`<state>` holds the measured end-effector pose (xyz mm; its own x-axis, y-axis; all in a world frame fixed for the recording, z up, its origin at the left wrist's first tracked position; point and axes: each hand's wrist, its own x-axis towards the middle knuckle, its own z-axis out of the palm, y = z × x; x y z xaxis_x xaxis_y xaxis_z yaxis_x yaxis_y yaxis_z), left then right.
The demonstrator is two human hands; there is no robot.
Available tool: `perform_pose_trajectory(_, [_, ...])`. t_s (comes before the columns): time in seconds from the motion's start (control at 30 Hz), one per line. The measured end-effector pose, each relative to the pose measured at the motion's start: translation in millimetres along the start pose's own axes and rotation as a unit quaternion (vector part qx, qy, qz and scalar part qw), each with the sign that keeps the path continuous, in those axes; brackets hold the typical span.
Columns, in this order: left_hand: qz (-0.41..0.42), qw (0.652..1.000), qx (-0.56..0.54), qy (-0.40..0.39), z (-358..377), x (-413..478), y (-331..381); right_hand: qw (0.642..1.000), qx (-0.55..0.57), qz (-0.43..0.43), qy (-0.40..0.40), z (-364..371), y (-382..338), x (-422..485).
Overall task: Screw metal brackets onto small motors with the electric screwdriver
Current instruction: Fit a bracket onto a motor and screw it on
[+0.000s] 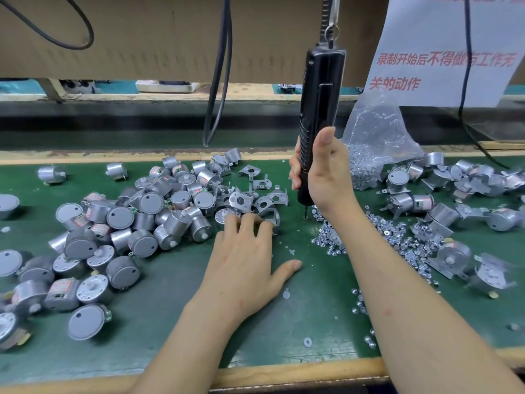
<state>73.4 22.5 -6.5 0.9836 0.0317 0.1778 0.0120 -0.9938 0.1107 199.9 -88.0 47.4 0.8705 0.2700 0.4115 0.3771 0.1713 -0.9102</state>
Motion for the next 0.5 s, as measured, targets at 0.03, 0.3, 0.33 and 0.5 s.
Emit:
perform_pose_trajectory(0.03, [-0.001, 1.000, -0.010, -0.001, 0.7, -1.1, -0.1, 1.000, 0.001, -0.001, 0.000, 0.1, -0.7, -0.1])
perform_pose_trajectory(0.3, [0.030, 0.998, -0.041, 0.028, 2.2, -1.1, 2.7, 1.000, 0.009, -0.009, -0.007, 1.5, -2.5, -1.8])
perform_pose_trajectory(0.33, [0.036, 0.998, -0.045, 0.032, 2.1, -0.8, 3.2, 1.000, 0.011, -0.010, -0.008, 1.7, -2.7, -1.8])
perform_pose_trajectory(0.5, [0.049, 0.993, -0.083, 0.064, -0.4, -0.7, 6.1, 1.000, 0.030, -0.005, -0.006, 2.1, -1.9, -2.0])
